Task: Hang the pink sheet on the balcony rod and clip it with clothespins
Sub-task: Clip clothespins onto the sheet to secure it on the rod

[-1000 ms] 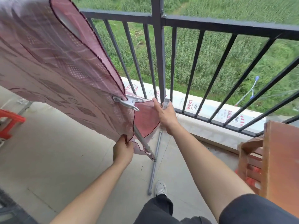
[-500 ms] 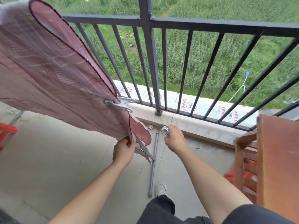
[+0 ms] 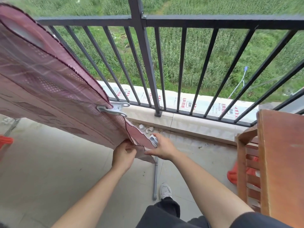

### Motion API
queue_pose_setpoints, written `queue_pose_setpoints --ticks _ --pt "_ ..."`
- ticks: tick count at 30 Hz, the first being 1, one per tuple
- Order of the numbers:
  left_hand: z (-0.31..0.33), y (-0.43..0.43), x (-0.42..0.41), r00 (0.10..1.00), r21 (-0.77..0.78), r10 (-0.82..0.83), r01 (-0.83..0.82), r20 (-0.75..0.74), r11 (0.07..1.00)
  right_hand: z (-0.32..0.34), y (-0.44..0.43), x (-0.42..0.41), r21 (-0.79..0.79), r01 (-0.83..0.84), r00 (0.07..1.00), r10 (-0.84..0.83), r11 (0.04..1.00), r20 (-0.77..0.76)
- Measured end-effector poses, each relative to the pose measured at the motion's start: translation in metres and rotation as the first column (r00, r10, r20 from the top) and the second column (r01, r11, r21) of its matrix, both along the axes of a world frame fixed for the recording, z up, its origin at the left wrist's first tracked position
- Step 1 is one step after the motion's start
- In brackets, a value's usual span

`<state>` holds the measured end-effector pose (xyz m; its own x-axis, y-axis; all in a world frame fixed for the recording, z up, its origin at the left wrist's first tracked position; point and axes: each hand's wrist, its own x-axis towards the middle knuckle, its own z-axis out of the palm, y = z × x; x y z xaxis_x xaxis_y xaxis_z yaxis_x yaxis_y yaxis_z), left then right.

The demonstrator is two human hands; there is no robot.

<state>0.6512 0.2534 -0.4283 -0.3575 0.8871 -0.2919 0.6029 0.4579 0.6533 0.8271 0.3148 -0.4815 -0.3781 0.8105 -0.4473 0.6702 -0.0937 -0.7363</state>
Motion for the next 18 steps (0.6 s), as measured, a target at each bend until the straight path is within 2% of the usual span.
queue_pose_setpoints --ticks 3,5,8,10,13,15,18 --pt "0.002 -0.007 -0.004 0.996 -0.024 -0.072 0.073 0.046 0.997 -0.003 -0.004 -0.01 -0.007 0.039 0.996 -0.04 0.999 -0.083" --pt "0.006 -0.008 -0.007 0.993 -0.02 -0.115 0.116 0.015 0.993 -0.007 -0.006 -0.017 -0.006 0.098 0.989 -0.098 0.995 -0.111" --pt "0.016 -0.008 -0.007 0.973 0.054 -0.176 0.185 -0.152 0.981 -0.012 -0.004 -0.027 -0.021 0.155 0.976 -0.156 0.988 -0.152" --pt "0.026 -0.007 -0.005 0.945 0.116 -0.186 0.223 -0.269 0.968 -0.013 0.0 -0.032 -0.051 0.132 0.97 -0.139 0.99 -0.198" --pt "0.043 -0.003 0.0 0.898 0.204 -0.18 0.279 -0.401 0.938 -0.01 0.003 -0.039 -0.018 0.078 0.988 -0.08 0.997 -0.134" --pt "0.049 -0.002 0.002 0.791 0.259 -0.236 0.441 -0.564 0.859 -0.009 0.004 -0.041 0.011 0.087 0.993 -0.085 0.996 -0.087" --pt "0.059 0.007 0.015 0.508 0.235 -0.324 0.758 -0.798 0.609 -0.007 0.003 -0.037 -0.01 0.125 0.988 -0.125 0.992 -0.086"
